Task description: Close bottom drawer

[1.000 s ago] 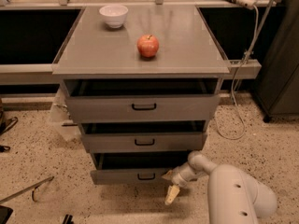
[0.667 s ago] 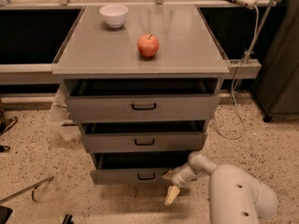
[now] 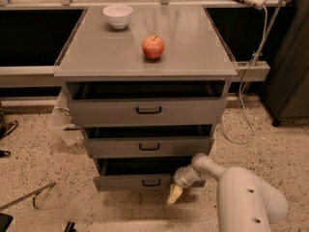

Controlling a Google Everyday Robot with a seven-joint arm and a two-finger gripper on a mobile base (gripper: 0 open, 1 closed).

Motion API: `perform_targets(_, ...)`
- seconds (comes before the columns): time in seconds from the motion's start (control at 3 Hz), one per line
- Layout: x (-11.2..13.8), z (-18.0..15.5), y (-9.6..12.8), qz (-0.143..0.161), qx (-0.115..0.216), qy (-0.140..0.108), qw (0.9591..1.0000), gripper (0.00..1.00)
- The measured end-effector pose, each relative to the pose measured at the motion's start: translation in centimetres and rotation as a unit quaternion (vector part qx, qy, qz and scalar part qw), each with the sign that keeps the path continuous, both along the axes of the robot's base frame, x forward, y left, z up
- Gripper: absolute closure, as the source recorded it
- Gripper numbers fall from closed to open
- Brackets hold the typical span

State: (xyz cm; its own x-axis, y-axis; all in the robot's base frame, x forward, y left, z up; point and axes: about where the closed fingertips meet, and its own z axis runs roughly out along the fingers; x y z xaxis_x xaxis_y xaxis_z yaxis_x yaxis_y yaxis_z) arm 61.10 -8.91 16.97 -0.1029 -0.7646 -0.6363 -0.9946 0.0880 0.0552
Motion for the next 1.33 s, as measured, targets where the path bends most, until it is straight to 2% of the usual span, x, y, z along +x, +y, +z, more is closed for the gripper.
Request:
perform_targets(0.33, 2.0, -0.2, -0.2, -0.024, -0.008, -0.031, 0.9992, 0.0)
perform_targets(0.67, 1.0, -0.3, -0.2, -0.026, -0.008, -0.025, 0.9993, 0.0)
perform_targets(1.0, -0.9, -1.8, -0.3, -0.037, 0.004, -0.014, 0.9992, 0.0)
perform_targets(1.33, -1.7, -4.4, 0.8, -0.024, 0.016, -0.007, 0.9996, 0.0)
